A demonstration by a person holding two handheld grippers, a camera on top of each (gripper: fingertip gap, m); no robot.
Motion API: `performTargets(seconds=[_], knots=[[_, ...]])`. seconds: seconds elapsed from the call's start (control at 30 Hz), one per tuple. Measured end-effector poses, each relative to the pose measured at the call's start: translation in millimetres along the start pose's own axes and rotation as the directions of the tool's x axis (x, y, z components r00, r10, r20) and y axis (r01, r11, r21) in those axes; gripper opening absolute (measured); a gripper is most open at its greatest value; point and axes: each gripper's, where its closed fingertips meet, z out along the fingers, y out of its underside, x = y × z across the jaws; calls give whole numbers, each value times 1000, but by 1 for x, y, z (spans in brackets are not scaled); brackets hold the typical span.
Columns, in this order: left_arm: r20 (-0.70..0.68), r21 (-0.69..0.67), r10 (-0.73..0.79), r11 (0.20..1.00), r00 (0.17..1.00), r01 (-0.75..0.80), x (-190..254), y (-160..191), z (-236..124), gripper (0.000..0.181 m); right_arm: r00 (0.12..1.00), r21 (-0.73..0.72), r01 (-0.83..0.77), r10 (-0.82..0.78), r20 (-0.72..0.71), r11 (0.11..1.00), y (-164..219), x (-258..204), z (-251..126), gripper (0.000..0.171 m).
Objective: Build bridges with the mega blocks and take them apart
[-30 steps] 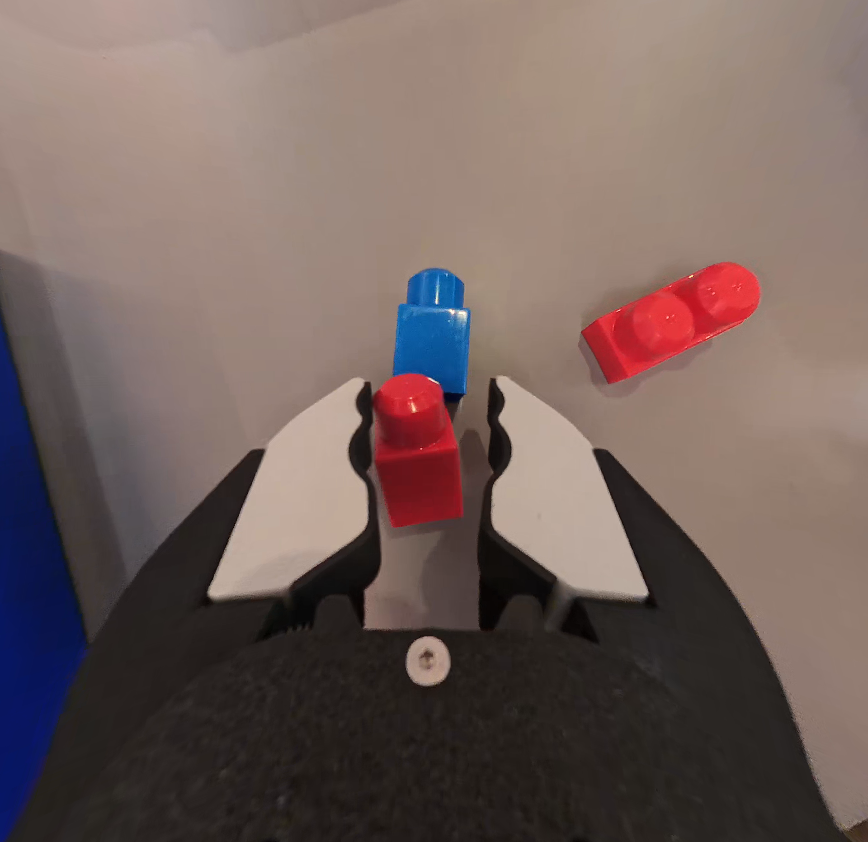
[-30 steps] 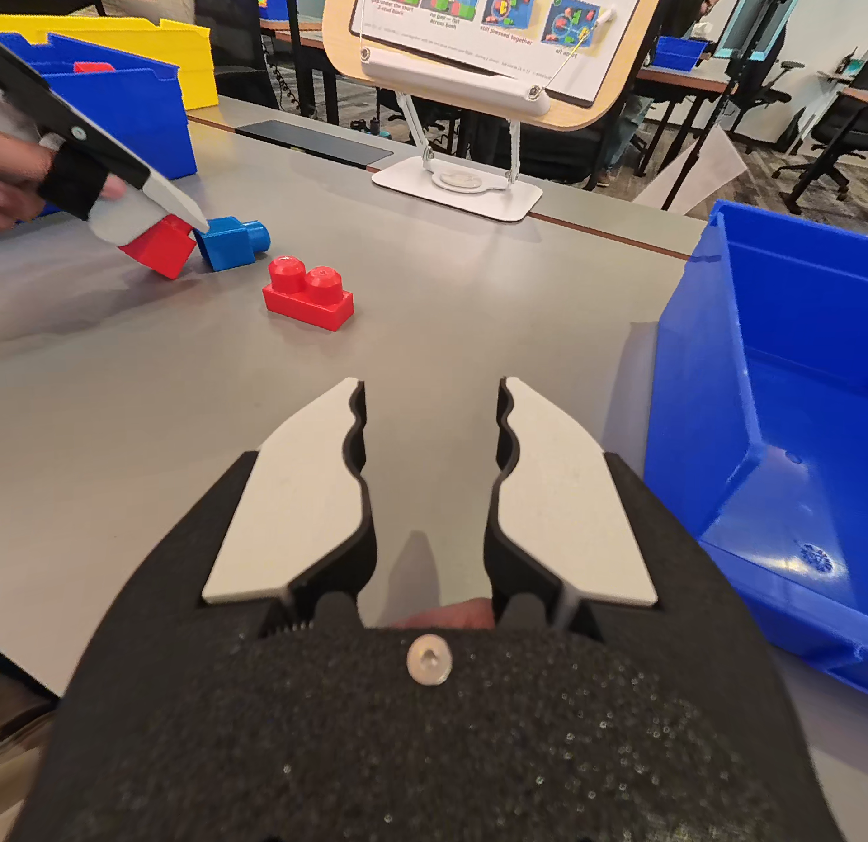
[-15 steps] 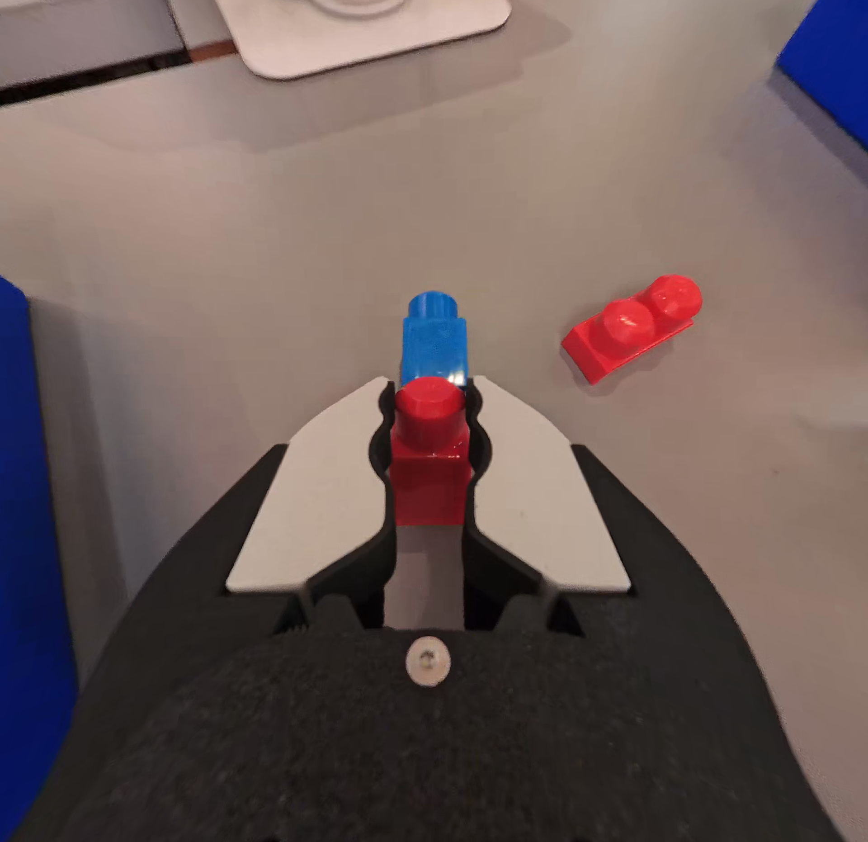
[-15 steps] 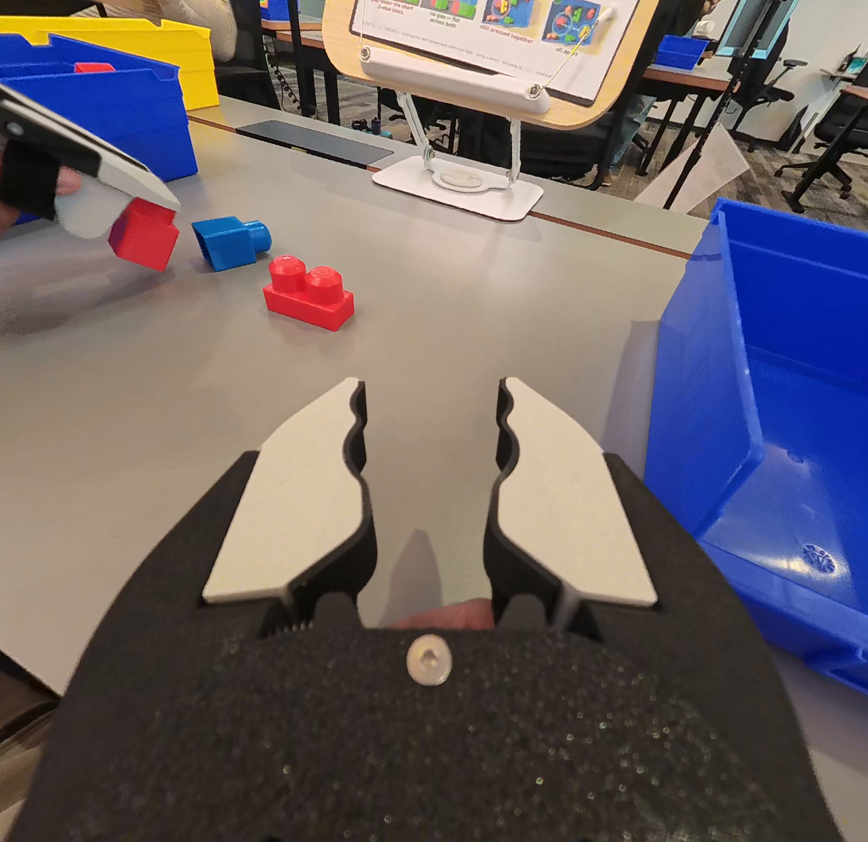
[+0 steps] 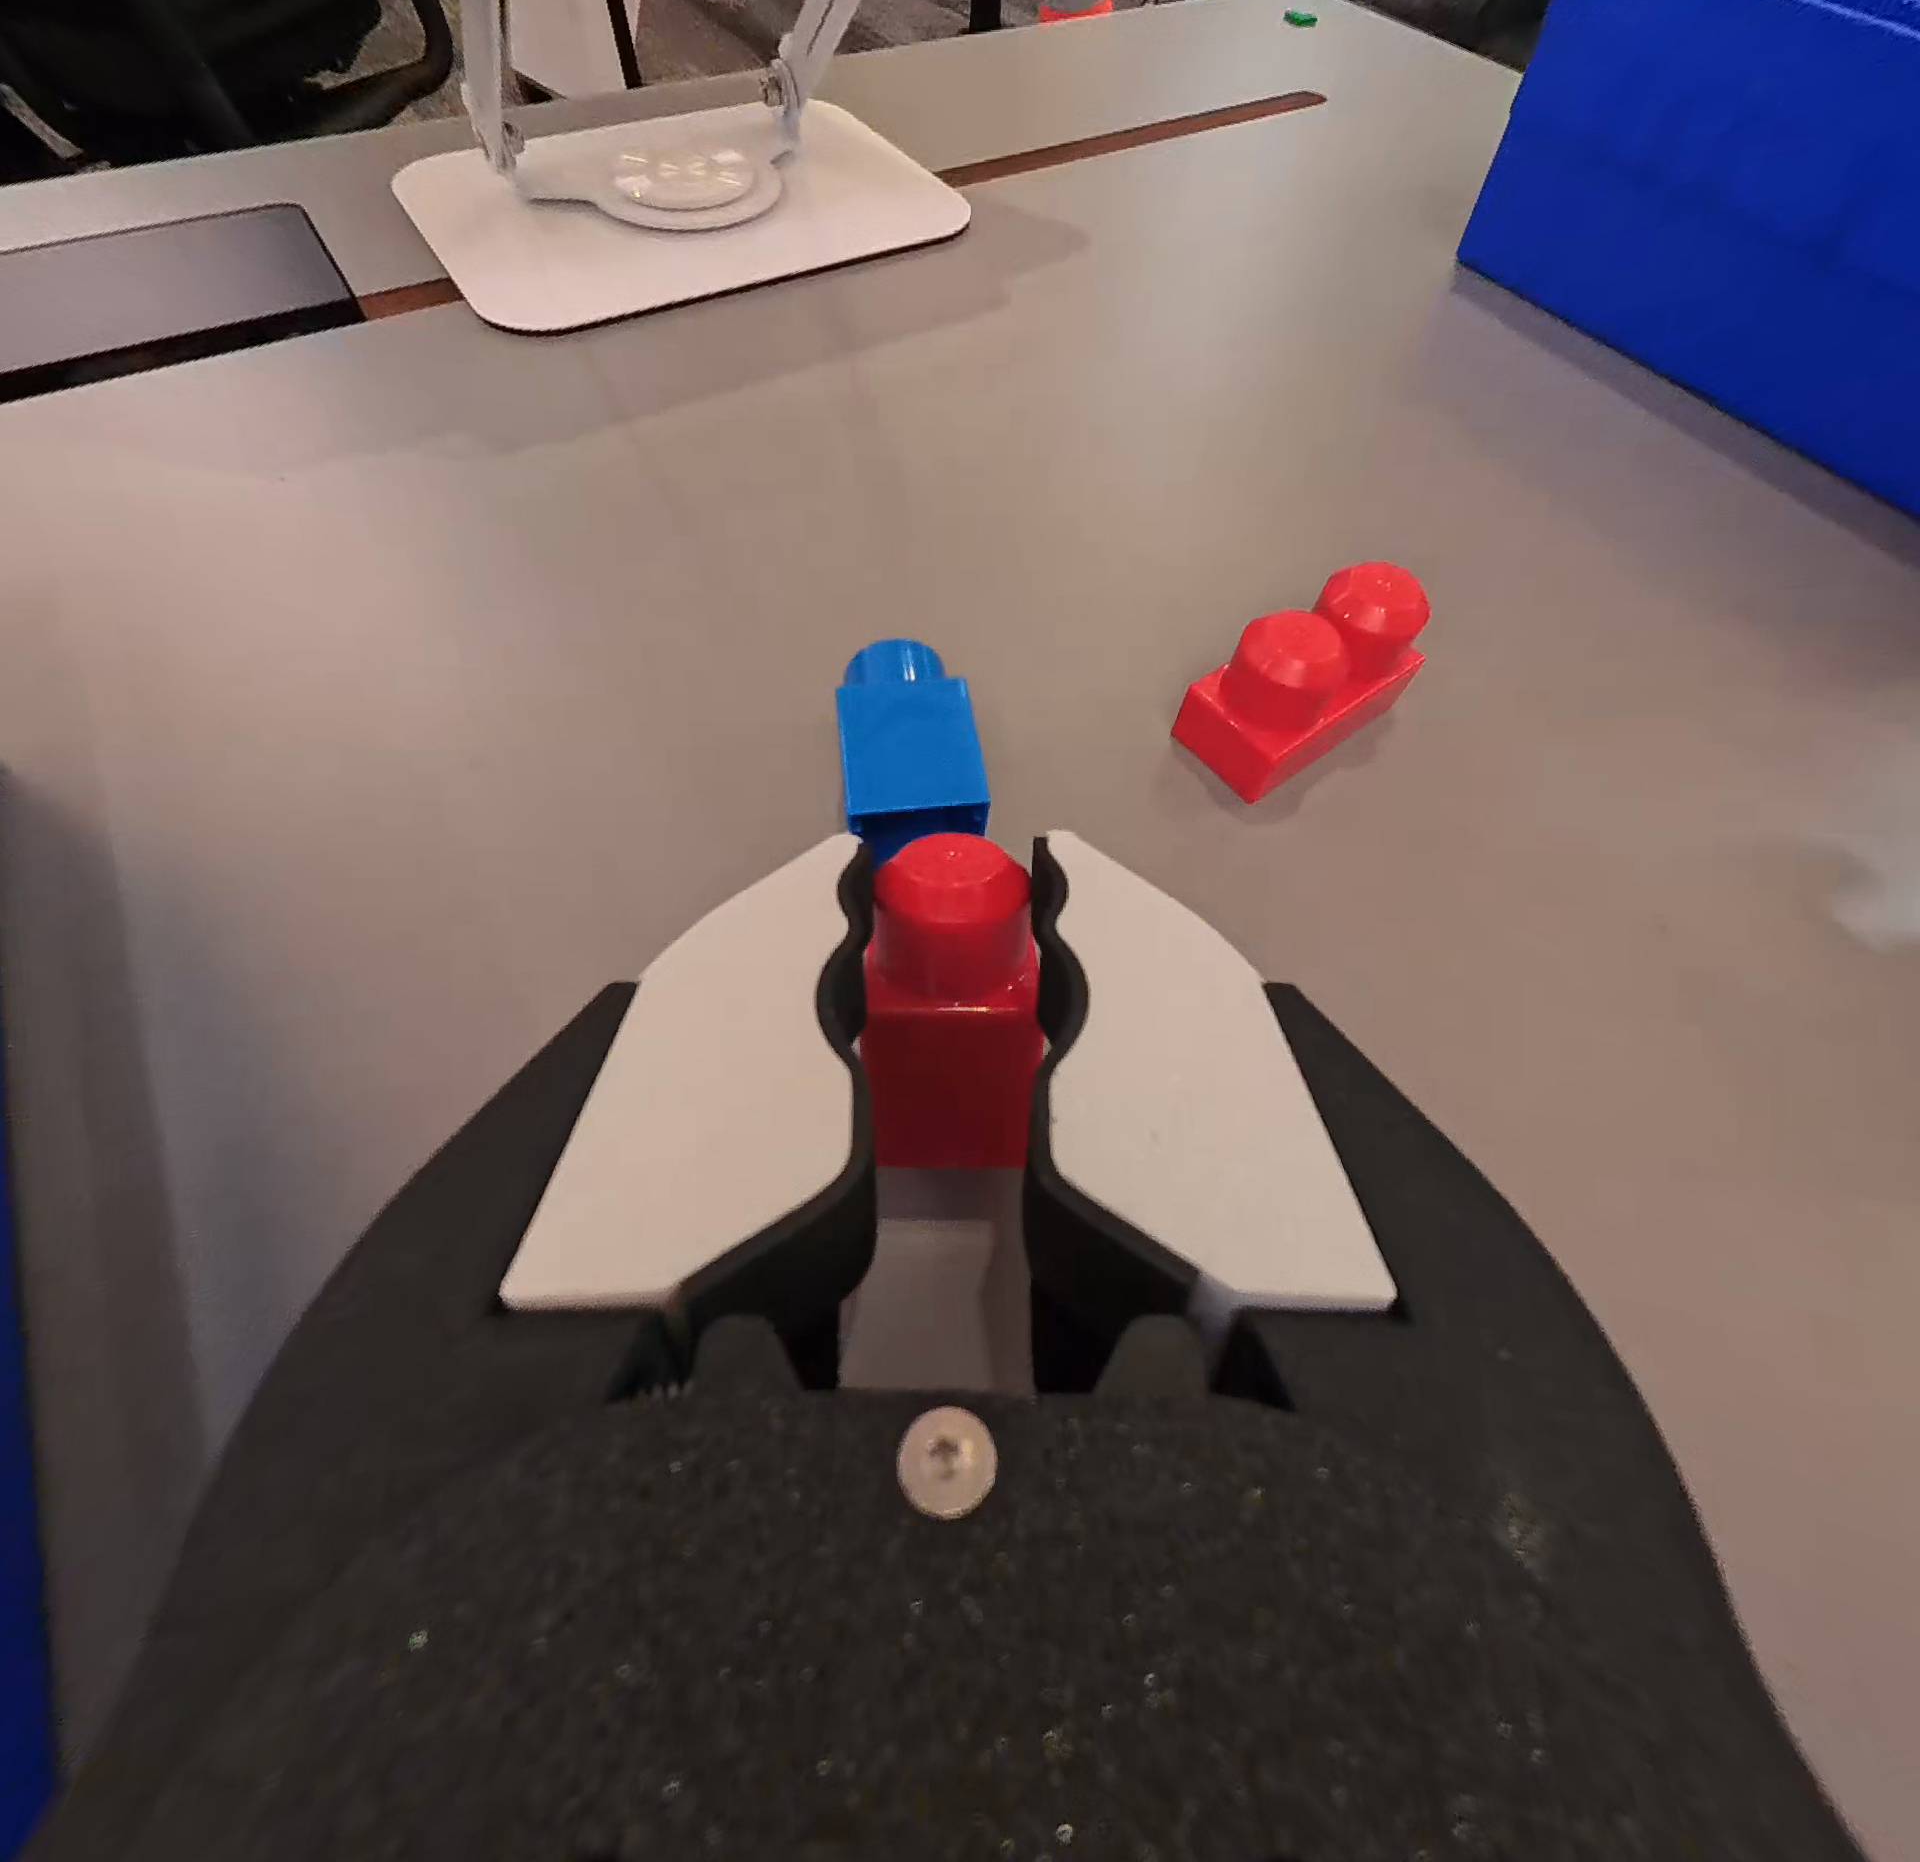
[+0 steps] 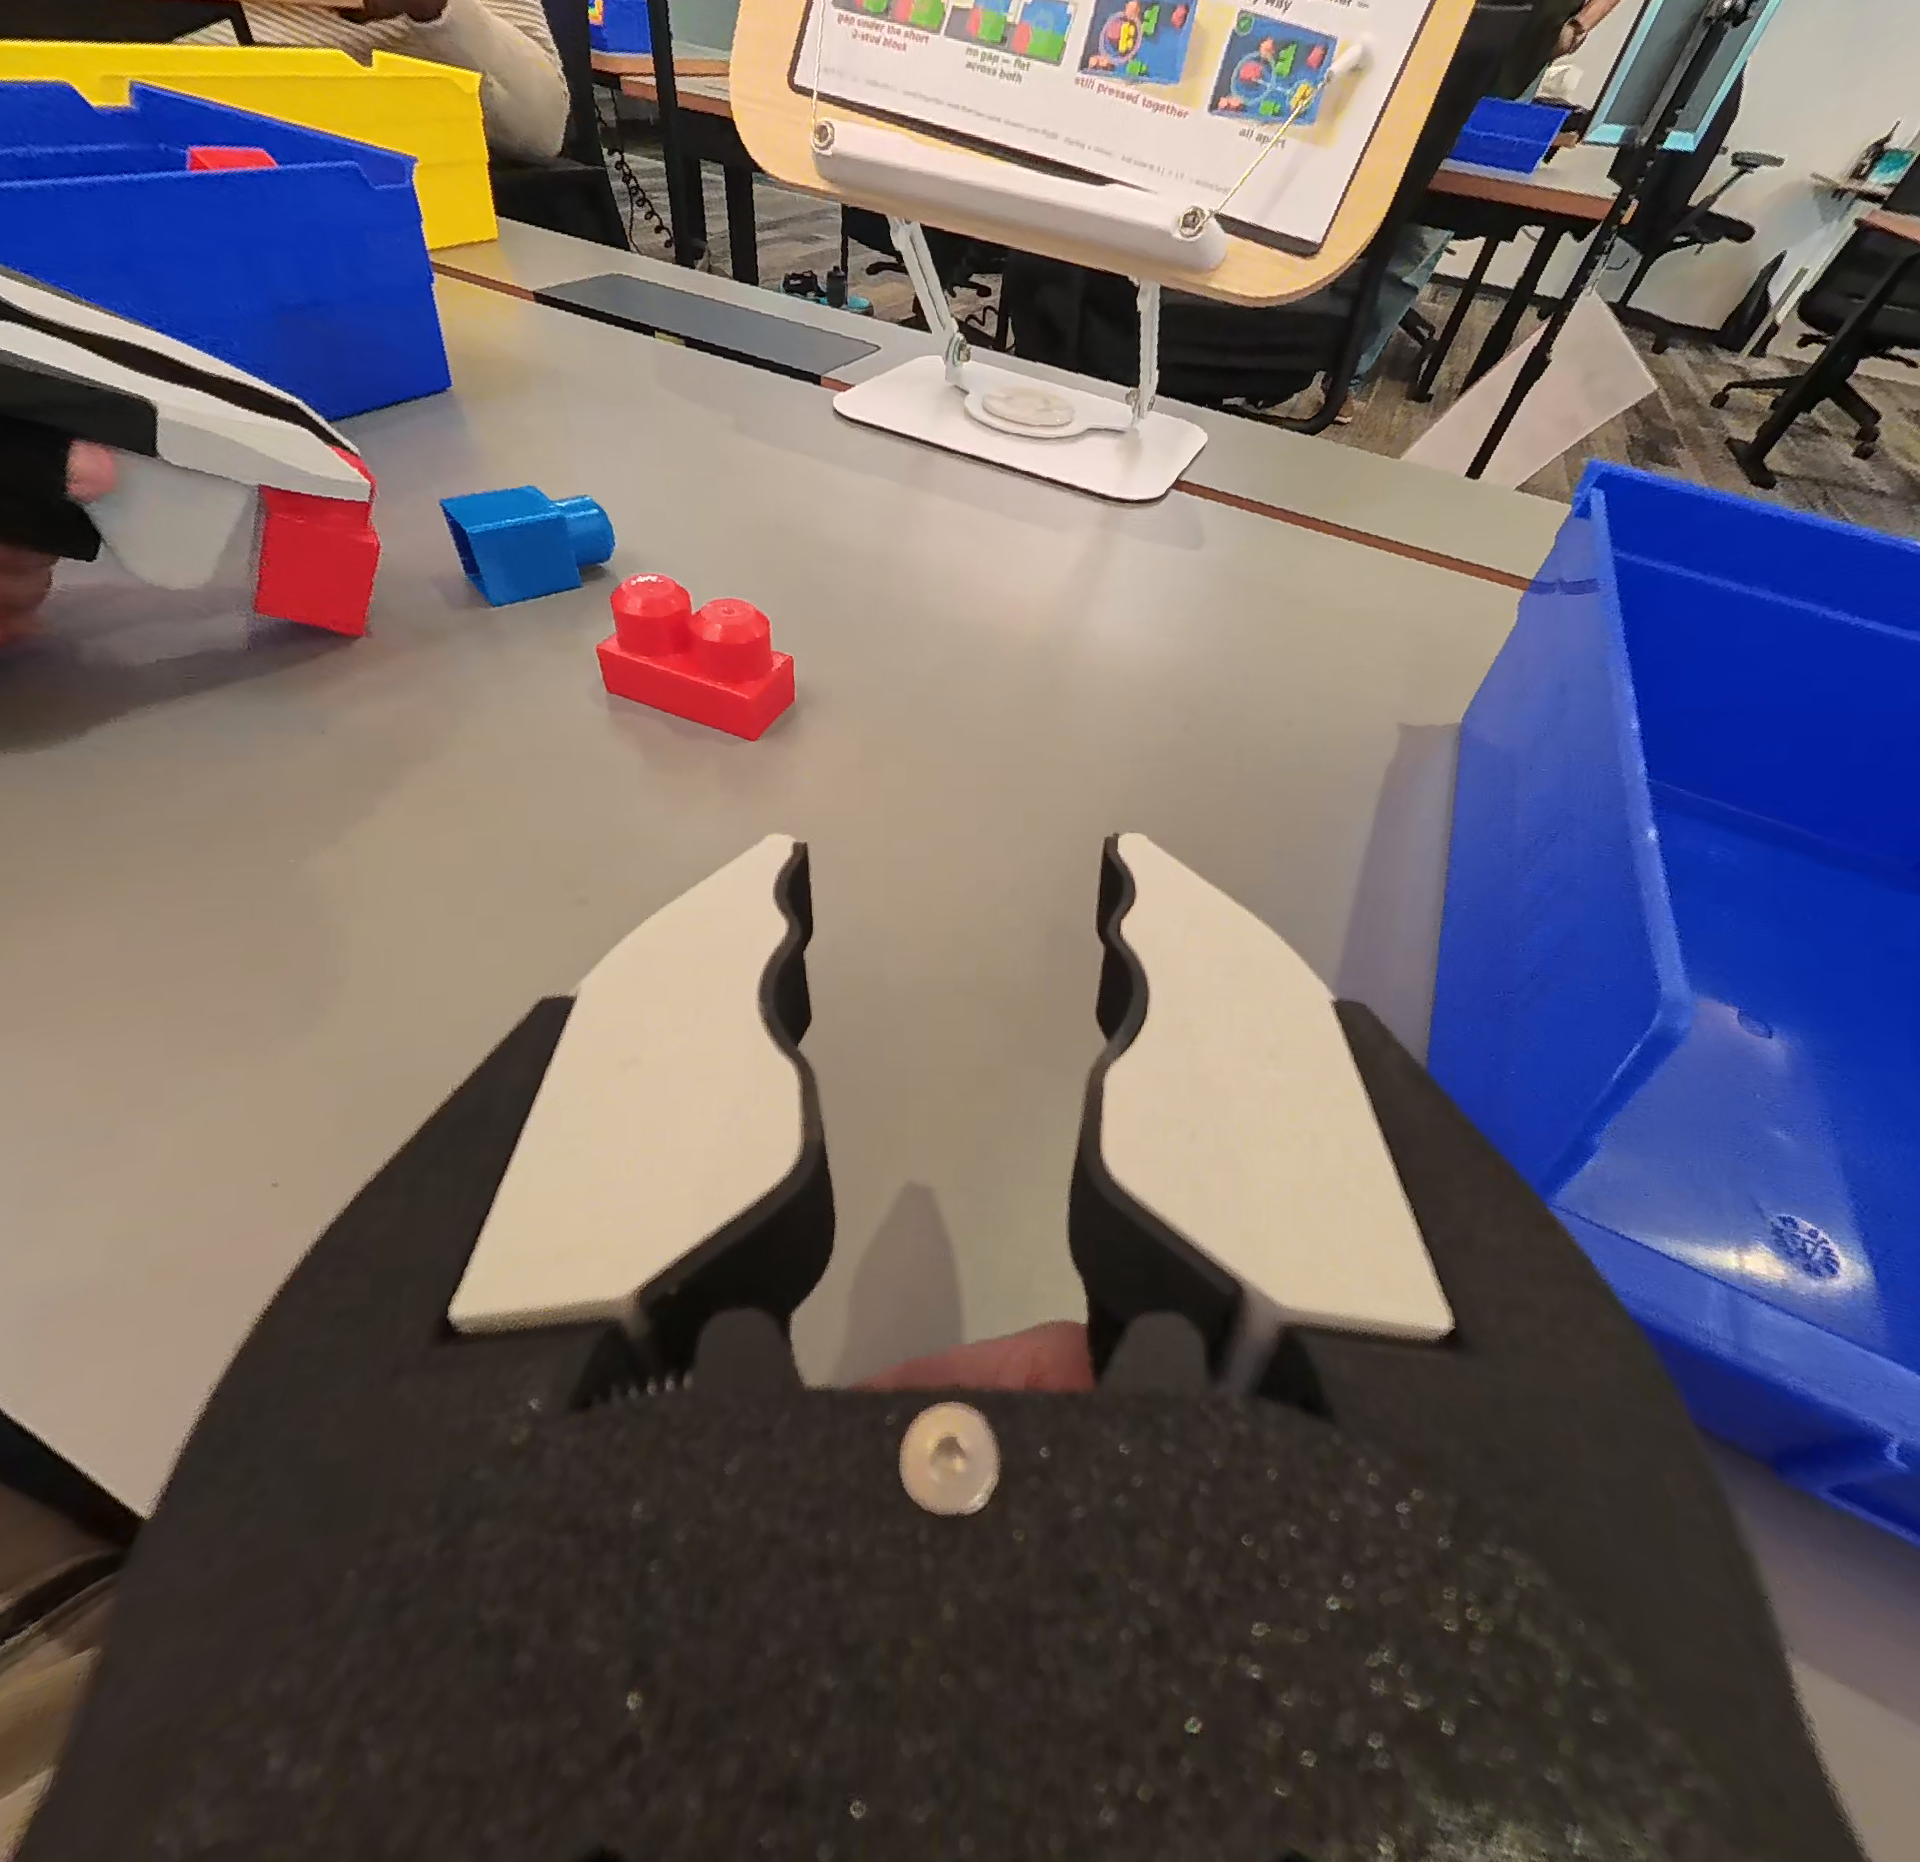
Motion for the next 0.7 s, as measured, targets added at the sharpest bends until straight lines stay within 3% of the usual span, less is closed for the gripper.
performTargets(seconds=[0.3, 0.47, 0.7], knots=[[-6, -58, 30, 998, 1000, -30, 5, 11, -3, 39, 1000, 1, -4, 4, -2, 1000, -1, 2, -1, 53], [6, -57, 28, 998, 1000, -28, 6, 9, -17, 56, 1000, 2, -2, 2, -1, 1000, -1, 1, -1, 53], [74, 89, 55, 994, 996, -61, 27, -18, -69, 57, 1000, 3, -1, 1, -2, 1000, -2, 1, -1, 53]])
